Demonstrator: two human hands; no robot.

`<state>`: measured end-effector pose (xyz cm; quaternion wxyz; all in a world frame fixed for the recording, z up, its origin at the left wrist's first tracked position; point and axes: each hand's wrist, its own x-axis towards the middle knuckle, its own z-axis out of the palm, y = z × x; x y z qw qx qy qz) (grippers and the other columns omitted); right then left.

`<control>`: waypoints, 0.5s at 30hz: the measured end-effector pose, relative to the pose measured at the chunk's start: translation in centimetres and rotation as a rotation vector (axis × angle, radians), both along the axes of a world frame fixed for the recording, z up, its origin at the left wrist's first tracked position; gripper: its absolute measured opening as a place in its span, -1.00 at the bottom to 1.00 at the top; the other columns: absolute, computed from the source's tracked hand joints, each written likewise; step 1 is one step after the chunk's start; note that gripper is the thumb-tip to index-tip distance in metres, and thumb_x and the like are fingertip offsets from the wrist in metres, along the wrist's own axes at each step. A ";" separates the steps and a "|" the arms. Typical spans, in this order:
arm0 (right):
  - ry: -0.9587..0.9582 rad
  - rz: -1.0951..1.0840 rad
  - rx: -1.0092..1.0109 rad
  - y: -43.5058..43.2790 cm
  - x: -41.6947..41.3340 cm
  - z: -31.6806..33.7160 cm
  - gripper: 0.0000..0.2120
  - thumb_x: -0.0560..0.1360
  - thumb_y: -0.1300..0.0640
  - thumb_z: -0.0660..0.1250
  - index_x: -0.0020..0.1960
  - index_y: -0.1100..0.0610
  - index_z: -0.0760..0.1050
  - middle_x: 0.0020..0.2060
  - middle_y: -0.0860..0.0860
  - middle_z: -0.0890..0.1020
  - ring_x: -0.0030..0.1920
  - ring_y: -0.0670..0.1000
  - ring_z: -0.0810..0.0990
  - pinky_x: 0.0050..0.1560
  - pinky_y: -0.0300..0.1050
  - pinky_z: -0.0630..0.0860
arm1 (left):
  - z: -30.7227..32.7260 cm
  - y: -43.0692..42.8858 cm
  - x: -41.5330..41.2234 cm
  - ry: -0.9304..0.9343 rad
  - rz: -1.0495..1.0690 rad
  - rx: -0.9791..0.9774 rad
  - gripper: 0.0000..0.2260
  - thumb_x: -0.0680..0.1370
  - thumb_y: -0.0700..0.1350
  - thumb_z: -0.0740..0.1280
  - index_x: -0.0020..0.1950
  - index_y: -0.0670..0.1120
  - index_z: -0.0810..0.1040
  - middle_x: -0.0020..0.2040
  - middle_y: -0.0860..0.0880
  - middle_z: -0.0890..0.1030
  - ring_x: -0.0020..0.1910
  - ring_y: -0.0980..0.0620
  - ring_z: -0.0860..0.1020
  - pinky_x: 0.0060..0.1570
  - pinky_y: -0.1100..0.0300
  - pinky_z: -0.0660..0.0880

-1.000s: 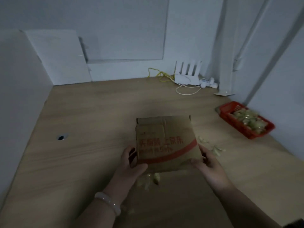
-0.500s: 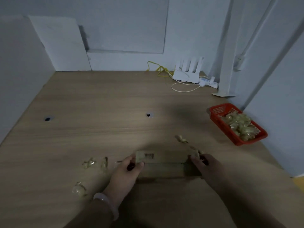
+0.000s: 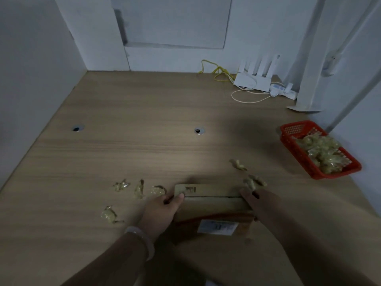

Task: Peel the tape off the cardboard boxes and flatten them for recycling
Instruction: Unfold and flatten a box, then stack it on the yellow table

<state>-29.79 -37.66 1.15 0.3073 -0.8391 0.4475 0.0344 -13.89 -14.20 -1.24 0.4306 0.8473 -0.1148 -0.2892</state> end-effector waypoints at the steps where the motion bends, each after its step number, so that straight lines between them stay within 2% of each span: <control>1: -0.020 0.004 -0.050 0.1 -0.1 -0.4 -0.49 0.53 -0.27 0.18 -0.36 0.12 0.47 -0.47 0.01 0.56 -0.40 0.00 0.57 -0.31 -0.08 0.47 | -0.1 0.0 -0.2 -0.048 -0.001 0.004 -0.68 0.51 0.20 0.31 0.09 0.00 0.60 -0.08 0.04 0.63 0.00 -0.03 0.60 0.01 0.14 0.50; 3: -0.053 0.017 -0.092 0.3 -0.3 -1.0 -0.54 0.53 -0.23 0.21 -0.34 0.11 0.43 -0.45 -0.01 0.53 -0.37 -0.02 0.53 -0.36 -0.12 0.33 | -0.3 0.0 -0.5 -0.110 -0.029 0.023 -0.66 0.53 0.17 0.31 0.17 0.00 0.57 -0.08 0.09 0.58 -0.03 0.05 0.57 -0.05 0.24 0.42; 4: -0.060 0.021 -0.083 0.4 -0.4 -1.2 -0.56 0.54 -0.21 0.22 -0.33 0.10 0.43 -0.43 0.00 0.53 -0.36 -0.02 0.52 -0.37 -0.12 0.32 | -0.5 0.2 -0.6 -0.092 -0.042 0.015 -0.65 0.53 0.15 0.31 0.22 -0.01 0.56 -0.04 0.08 0.58 -0.03 0.07 0.55 -0.03 0.25 0.44; 7: -0.054 0.027 -0.054 0.8 -0.6 -1.8 -0.62 0.54 -0.17 0.25 -0.30 0.08 0.42 -0.38 0.01 0.53 -0.34 -0.04 0.51 -0.38 -0.15 0.28 | -0.8 0.3 -0.4 0.023 -0.054 -0.027 -0.62 0.52 0.12 0.34 0.28 -0.02 0.52 0.06 0.03 0.60 0.05 0.02 0.57 0.13 0.05 0.53; 9: -0.059 0.015 -0.029 1.1 -0.5 -1.8 -0.69 0.54 -0.14 0.28 -0.25 0.06 0.43 -0.30 0.03 0.56 -0.26 0.01 0.54 -0.36 -0.15 0.27 | -1.0 0.4 -0.4 -0.009 -0.078 0.002 -0.67 0.52 0.12 0.35 0.22 0.01 0.56 -0.02 0.08 0.61 -0.01 0.04 0.60 0.10 0.01 0.56; 11: -0.053 0.013 0.026 1.1 -0.4 -1.7 -0.77 0.53 -0.09 0.32 -0.04 0.08 0.51 -0.10 0.10 0.61 -0.08 0.11 0.60 -0.22 -0.16 0.35 | -1.2 0.6 -0.5 -0.041 -0.083 0.009 -0.77 0.51 0.09 0.37 0.11 0.04 0.60 -0.11 0.17 0.60 -0.07 0.07 0.61 0.06 0.01 0.57; 12: -0.034 0.031 0.014 1.1 -0.4 -1.5 -0.70 0.52 -0.06 0.34 0.16 0.09 0.50 0.06 0.12 0.60 0.06 0.13 0.58 -0.09 -0.15 0.40 | -1.4 0.6 -0.6 -0.041 -0.079 -0.001 -0.80 0.51 0.07 0.38 0.09 0.06 0.60 -0.13 0.20 0.59 -0.08 0.10 0.60 0.06 0.02 0.57; 13: -0.024 0.072 -0.061 1.1 -0.3 -1.3 -0.56 0.50 -0.02 0.37 0.33 0.08 0.41 0.22 0.12 0.53 0.21 0.14 0.51 0.07 -0.11 0.42 | -1.4 0.7 -0.7 -0.058 -0.079 0.000 -0.79 0.50 0.06 0.39 0.10 0.05 0.60 -0.12 0.22 0.58 -0.07 0.12 0.59 0.06 0.09 0.56; 15: -0.113 0.235 -0.322 1.7 0.1 -0.6 -0.39 0.45 0.14 0.40 0.45 0.04 0.31 0.39 0.11 0.39 0.38 0.17 0.36 0.34 -0.01 0.29 | -1.2 0.7 -1.1 -0.164 -0.080 0.029 -0.73 0.50 0.06 0.40 0.16 0.01 0.61 -0.11 0.21 0.58 -0.07 0.18 0.54 -0.01 0.40 0.42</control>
